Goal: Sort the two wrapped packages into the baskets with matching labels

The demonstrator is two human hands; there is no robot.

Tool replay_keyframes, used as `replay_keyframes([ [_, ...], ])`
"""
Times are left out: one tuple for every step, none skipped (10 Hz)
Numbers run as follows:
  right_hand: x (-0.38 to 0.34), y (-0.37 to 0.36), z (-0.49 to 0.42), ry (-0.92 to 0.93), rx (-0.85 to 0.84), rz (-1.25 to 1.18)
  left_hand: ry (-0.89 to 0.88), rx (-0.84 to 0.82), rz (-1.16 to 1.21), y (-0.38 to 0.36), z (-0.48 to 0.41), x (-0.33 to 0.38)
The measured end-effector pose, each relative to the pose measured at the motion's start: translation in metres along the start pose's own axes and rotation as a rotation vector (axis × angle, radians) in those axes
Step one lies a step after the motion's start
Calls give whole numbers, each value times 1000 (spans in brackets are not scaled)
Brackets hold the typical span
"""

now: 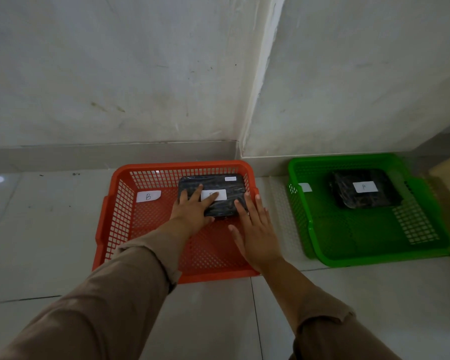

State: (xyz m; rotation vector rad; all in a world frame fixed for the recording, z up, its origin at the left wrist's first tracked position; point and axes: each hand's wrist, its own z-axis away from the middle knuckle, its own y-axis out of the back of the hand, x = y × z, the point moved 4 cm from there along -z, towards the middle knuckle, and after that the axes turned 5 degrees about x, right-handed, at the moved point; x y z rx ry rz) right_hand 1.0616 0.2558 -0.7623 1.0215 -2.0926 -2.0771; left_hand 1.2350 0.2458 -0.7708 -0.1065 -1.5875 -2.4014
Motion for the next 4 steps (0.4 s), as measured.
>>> replay_keyframes([
  [0, 0, 0, -1, 6, 7, -7, 28, -7, 4, -1, -1],
  [-2, 9, -4, -36, 29, -2, 7, 24, 0, 9, 1, -1],
  [-9, 27, -13, -77, 32, -25, 9, 98, 45, 29, 10, 3],
  [-27, 66, -24, -144, 10, -76, 24, 148, 72, 67, 27, 10],
])
